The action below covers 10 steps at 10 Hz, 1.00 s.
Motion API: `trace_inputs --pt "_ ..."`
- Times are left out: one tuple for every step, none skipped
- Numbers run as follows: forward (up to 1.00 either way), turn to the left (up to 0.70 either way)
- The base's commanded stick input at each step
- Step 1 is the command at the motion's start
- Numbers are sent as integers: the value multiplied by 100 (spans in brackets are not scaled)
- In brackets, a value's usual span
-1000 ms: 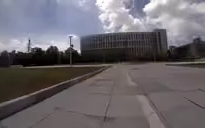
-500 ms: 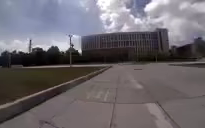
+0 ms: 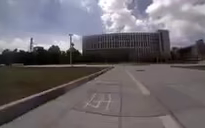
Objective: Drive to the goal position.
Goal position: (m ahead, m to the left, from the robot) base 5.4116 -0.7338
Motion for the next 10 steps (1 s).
trace_inputs --pt "70 0" --pt "70 0" --pt "70 0" --pt "70 0" --pt "70 0" --pt "70 0" --pt "70 0" --pt "70 0" --pt "70 0" --pt "70 0"
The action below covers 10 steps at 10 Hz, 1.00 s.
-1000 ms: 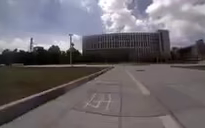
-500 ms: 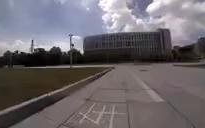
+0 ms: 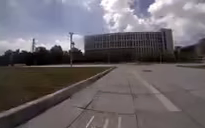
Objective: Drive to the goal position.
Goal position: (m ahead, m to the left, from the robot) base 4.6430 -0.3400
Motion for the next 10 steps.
trace_inputs --pt "70 -1" --pt "70 -18" --pt "70 -31" --pt "70 -33" --pt "70 -33" --pt "70 -33" --pt "70 -33" --pt "70 -33" --pt "70 -33" --pt "70 -24"
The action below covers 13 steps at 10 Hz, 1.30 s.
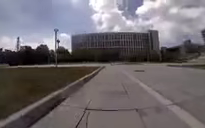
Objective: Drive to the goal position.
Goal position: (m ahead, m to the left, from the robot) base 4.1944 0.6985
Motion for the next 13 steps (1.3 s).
trace_inputs --pt "70 -12" --pt "70 -2" --pt "70 0" --pt "70 0" --pt "70 0" --pt "70 0" --pt "70 0" --pt "70 0" --pt "70 0" --pt "70 0" --pt "70 0" --pt "70 0" --pt "70 0"
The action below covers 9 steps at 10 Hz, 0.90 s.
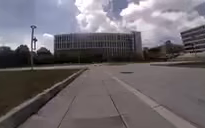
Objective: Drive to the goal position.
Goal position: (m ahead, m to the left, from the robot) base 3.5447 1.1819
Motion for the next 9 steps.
trace_inputs --pt "70 0" --pt "70 0" --pt "70 0" --pt "70 0" --pt "70 0" --pt "70 0" --pt "70 0" --pt "70 0" --pt "70 0"
